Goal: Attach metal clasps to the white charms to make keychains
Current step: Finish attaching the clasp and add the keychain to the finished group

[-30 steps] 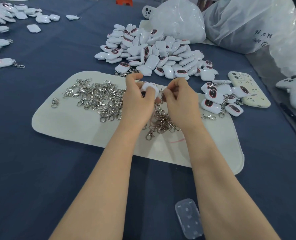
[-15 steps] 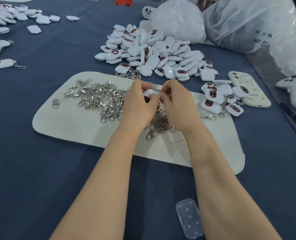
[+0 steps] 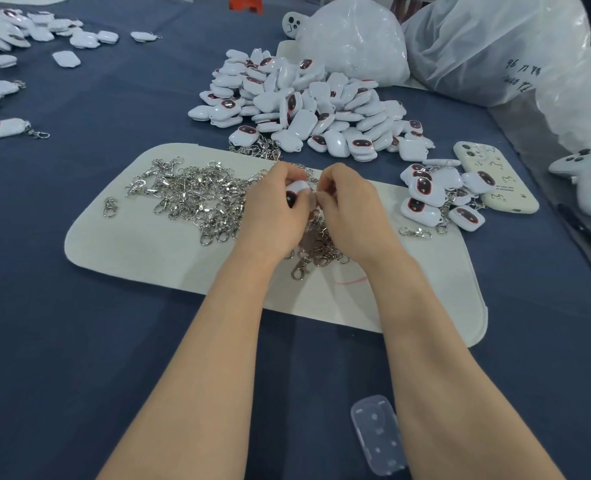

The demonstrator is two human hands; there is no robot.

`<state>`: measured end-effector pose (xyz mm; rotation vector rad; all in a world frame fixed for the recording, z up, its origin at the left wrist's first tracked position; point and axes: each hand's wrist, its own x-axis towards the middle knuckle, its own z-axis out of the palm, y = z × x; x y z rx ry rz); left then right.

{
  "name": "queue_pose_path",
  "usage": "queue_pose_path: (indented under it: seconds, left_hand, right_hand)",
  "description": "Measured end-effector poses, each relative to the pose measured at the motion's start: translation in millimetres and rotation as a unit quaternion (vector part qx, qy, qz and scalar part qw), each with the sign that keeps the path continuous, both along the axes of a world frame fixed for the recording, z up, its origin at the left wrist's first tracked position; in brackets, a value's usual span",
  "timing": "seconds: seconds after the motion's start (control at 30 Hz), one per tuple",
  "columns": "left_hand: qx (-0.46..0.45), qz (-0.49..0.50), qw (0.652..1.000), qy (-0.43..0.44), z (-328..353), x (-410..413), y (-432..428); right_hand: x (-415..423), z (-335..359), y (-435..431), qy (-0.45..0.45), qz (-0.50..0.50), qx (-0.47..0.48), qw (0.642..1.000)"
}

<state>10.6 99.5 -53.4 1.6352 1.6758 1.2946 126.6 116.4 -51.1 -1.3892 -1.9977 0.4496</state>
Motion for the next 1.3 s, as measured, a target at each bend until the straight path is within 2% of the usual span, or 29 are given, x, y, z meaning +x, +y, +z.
queue_pose_path:
  seconds: [0.13,0.2,0.3,0.33,0.4,0.43,0.53,0.73,0.87,0.93,1.0,1.07,1.1,1.17,1.23,1.3]
  left_hand:
    - [0.006,-0.005,0.999,0.031,-2,1,-1]
    - [0.011,-0.007,1.000,-0.006,0,3,-1]
    - [0.004,0.016,0.990,-0.141,5,6,1]
    - [-0.011,0.018,0.975,-0.222,7,7,1]
    - [-0.044,0.006,0.922,-0.384,12,7,1]
    - [-0.052,0.002,0.902,-0.429,14,7,1]
    - [-0.067,-0.004,0.874,-0.481,17,9,1]
    - [-0.091,-0.031,0.872,-0.481,15,12,0]
    - [-0.072,-0.002,0.911,-0.406,14,13,-1]
    - [-0.038,0.025,0.951,-0.307,11,13,-3]
    - [0.015,0.041,0.989,-0.143,10,13,-5]
    - [0.050,0.032,0.997,-0.053,9,14,-7]
    - [0.052,0.025,0.997,-0.054,9,15,-7]
    - [0.030,0.016,0.990,-0.139,12,15,-6]
    - [-0.015,0.014,0.966,-0.257,14,15,-5]
    - [-0.056,0.004,0.934,-0.353,16,14,-3]
  right_hand:
    - [0,0,0,-0.026,0.021,-0.004,0.999]
    - [-1,3,-1,0.028,0.018,-0.001,0.999]
    - [-5,7,-3,0.163,-0.003,0.004,0.987]
    - [-6,8,-4,0.194,-0.007,-0.003,0.981]
    - [-8,8,-3,0.231,-0.009,-0.028,0.973]
    - [-8,8,-2,0.239,-0.009,-0.038,0.970]
    - [-10,8,-2,0.252,-0.014,-0.027,0.967]
    - [-9,8,-3,0.223,-0.050,0.018,0.973]
    - [-5,11,-4,0.113,-0.036,0.043,0.992]
    - [-1,13,-3,0.060,-0.023,0.029,0.998]
    - [5,16,-2,0.016,-0.010,0.003,1.000]
    - [8,18,-1,0.009,-0.012,-0.011,1.000]
    - [7,18,-1,0.032,-0.019,-0.013,0.999]
    - [2,16,-1,0.148,-0.029,-0.049,0.987]
    - [-3,15,-2,0.292,-0.010,-0.122,0.949]
    - [-3,14,-3,0.391,0.022,-0.173,0.904]
